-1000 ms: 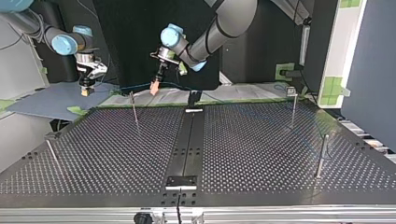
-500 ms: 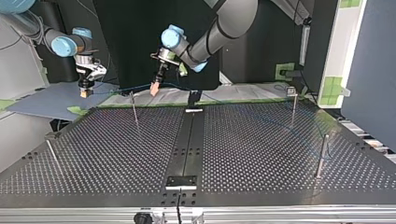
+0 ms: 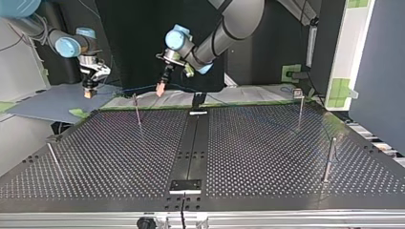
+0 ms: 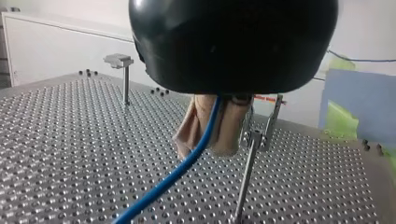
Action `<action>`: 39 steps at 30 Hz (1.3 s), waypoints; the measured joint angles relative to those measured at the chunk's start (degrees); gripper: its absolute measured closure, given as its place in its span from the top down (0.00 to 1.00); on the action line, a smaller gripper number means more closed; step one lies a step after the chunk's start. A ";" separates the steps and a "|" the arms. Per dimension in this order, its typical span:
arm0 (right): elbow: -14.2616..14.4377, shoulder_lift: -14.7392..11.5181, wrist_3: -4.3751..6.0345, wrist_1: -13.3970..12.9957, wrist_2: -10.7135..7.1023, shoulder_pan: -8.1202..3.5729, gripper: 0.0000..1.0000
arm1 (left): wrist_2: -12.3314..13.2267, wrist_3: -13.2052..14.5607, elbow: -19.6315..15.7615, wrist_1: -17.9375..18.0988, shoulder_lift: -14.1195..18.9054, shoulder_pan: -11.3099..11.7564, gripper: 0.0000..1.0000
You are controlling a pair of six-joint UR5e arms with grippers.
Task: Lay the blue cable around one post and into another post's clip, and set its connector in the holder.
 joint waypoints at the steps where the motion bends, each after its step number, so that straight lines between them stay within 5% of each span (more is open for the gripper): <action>1: -0.13 0.37 0.00 -0.01 -0.01 -0.02 0.02 | 0.07 -0.04 0.00 -0.04 -0.01 0.19 0.00; 20: -1.14 1.74 0.14 0.15 -0.21 -0.15 0.02 | 3.63 -5.99 2.36 -0.28 -1.49 4.46 0.00; 39: -2.20 1.99 0.55 0.49 -0.51 0.08 0.02 | 6.19 -7.54 2.55 -0.86 -1.53 6.19 0.00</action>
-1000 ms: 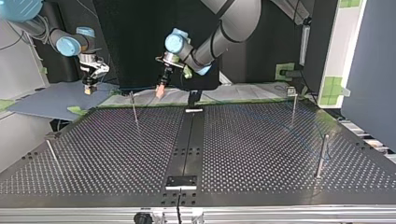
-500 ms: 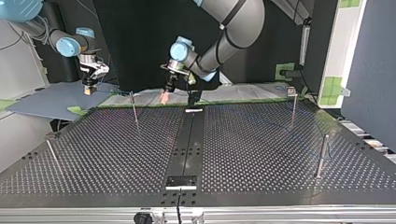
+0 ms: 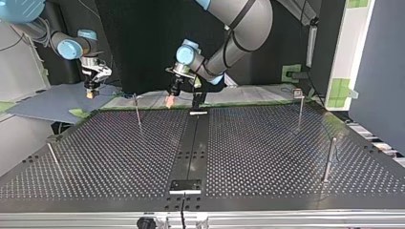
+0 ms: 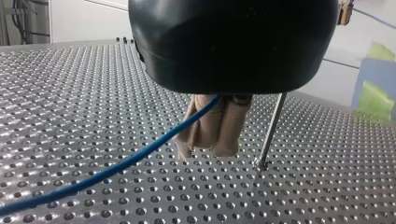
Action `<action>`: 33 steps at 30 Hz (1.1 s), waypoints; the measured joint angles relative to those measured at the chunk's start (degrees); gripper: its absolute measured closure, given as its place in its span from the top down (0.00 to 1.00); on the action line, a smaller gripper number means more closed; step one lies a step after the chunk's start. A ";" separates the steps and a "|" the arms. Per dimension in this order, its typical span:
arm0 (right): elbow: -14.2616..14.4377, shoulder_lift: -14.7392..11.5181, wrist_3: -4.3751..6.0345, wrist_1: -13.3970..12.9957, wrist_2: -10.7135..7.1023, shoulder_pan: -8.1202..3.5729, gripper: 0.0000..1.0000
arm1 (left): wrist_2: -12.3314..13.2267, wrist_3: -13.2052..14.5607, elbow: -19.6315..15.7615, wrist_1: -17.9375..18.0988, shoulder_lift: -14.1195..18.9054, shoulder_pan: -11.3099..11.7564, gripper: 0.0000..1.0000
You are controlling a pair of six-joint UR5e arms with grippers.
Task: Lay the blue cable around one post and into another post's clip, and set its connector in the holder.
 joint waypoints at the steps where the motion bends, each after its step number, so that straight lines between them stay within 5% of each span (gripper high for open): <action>1: -0.05 0.06 0.01 0.03 -0.02 0.02 0.02 | 0.16 -0.03 0.00 -0.05 -0.03 -0.05 0.00; 33: -3.17 1.12 0.26 1.91 -0.89 0.03 0.02 | 1.86 -1.84 3.71 -1.31 -2.19 1.24 0.00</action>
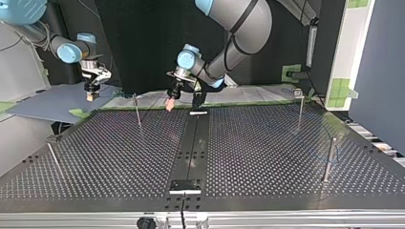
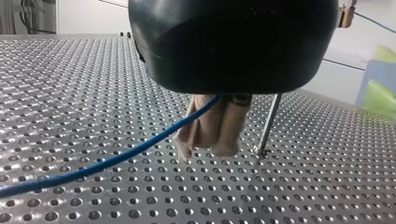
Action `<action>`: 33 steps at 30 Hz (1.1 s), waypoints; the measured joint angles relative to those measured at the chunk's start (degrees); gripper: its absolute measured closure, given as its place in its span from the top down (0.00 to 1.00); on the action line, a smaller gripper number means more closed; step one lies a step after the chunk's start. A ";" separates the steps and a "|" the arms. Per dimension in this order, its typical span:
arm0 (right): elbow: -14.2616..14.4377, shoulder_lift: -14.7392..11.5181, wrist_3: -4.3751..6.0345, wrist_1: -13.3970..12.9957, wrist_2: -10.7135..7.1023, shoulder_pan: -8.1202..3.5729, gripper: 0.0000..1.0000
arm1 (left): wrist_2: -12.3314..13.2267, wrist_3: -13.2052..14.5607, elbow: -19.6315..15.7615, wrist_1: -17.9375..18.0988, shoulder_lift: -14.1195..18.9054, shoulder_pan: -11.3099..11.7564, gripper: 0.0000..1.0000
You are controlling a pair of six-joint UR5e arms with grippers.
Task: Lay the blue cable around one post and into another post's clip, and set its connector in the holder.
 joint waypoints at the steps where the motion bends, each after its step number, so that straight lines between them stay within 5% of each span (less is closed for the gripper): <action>1: -0.20 0.01 0.02 0.10 -0.02 0.01 0.02 | 0.00 -0.02 0.08 -0.03 0.00 0.00 0.00; 15: -2.13 0.23 0.19 -0.04 -0.09 -0.22 0.02 | -0.23 -0.17 2.14 -3.02 0.00 0.22 0.00; 23: -2.80 0.89 -0.05 -0.15 -0.23 -0.14 0.02 | -1.02 2.25 2.02 -5.23 -0.01 0.12 0.00; 33: -7.56 5.70 -0.81 5.01 -0.42 0.09 0.02 | -1.37 2.94 1.95 -5.71 -0.03 0.10 0.00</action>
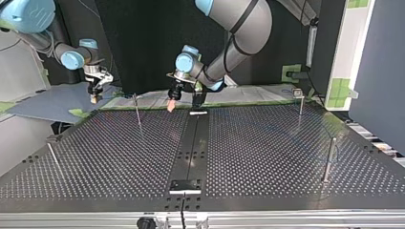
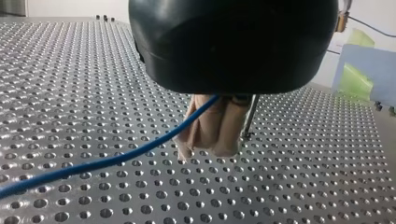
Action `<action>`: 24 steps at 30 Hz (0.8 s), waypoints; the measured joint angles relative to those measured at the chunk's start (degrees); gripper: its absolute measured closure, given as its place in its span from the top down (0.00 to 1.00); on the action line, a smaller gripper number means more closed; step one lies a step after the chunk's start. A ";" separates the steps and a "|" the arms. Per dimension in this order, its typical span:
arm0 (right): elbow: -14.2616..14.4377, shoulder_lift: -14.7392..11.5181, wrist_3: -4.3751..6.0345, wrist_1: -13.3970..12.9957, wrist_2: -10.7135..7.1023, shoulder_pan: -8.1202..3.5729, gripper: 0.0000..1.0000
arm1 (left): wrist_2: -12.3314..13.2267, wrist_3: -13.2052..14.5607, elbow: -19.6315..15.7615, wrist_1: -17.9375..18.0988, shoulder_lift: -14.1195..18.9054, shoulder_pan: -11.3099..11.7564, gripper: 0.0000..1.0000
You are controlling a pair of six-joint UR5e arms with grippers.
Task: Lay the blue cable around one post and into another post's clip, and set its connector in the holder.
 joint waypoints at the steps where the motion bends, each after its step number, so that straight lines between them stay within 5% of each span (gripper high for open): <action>1: -0.36 0.25 -0.04 0.41 0.00 -0.02 0.02 | -0.01 0.01 0.01 0.03 0.01 0.07 0.00; 22: -4.08 1.15 -0.02 2.31 -0.46 -0.35 0.02 | -0.64 -0.74 1.63 -0.49 0.03 0.78 0.00; 24: -4.11 1.16 -0.11 2.60 -0.74 -0.34 0.02 | -0.07 -0.62 1.63 -0.95 0.03 0.79 0.08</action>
